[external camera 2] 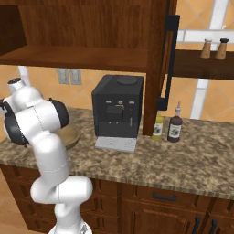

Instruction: Pick up the bowls on the counter and stack them on top of one another in the open cabinet. Place the smaller bowl on top of the larger bowl.

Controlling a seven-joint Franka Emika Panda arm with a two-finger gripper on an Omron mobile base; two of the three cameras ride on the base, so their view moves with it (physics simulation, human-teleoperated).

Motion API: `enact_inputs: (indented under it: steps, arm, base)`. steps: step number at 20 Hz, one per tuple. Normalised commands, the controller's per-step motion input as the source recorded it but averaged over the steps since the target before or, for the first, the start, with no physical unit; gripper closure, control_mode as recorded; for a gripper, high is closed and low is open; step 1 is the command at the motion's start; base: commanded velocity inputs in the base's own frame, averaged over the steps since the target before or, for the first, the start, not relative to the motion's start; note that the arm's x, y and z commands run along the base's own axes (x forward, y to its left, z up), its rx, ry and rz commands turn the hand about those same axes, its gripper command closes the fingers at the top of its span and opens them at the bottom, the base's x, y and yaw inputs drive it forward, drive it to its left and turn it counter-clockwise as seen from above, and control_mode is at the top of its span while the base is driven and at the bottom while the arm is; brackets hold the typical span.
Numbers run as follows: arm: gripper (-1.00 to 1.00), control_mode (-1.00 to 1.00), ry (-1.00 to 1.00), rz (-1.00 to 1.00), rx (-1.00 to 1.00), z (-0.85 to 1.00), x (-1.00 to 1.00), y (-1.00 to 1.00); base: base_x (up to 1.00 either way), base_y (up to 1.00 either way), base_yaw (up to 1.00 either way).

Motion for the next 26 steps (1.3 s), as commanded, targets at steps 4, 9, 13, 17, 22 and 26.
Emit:
enact_inputs:
  steps: [4, 9, 13, 17, 22, 26]
  arm:
    - [1.00, -1.00, 0.00, 0.00, 0.00, 0.16, -0.69, -0.07]
    - [1.00, -1.00, 0.00, 0.00, 0.00, 0.21, -0.40, -0.35]
    - [1.00, -1.00, 0.07, -0.03, 0.00, 0.22, -0.12, -0.46]
    - [1.00, -1.00, 0.09, 0.00, 0.00, -0.04, -0.06, -0.43]
    - [1.00, -1.00, 0.08, 0.00, 0.00, -0.20, 0.00, -0.38]
    - [1.00, -1.00, 0.05, 0.00, 0.00, -0.14, -0.02, -0.20]
  base:
    - [0.00, 0.00, 0.00]
    - [0.00, 0.00, 0.00]
    - [0.00, 0.00, 0.00]
    - [0.00, 0.00, 0.00]
    - [0.00, 0.00, 0.00]
    - [0.00, 0.00, 0.00]
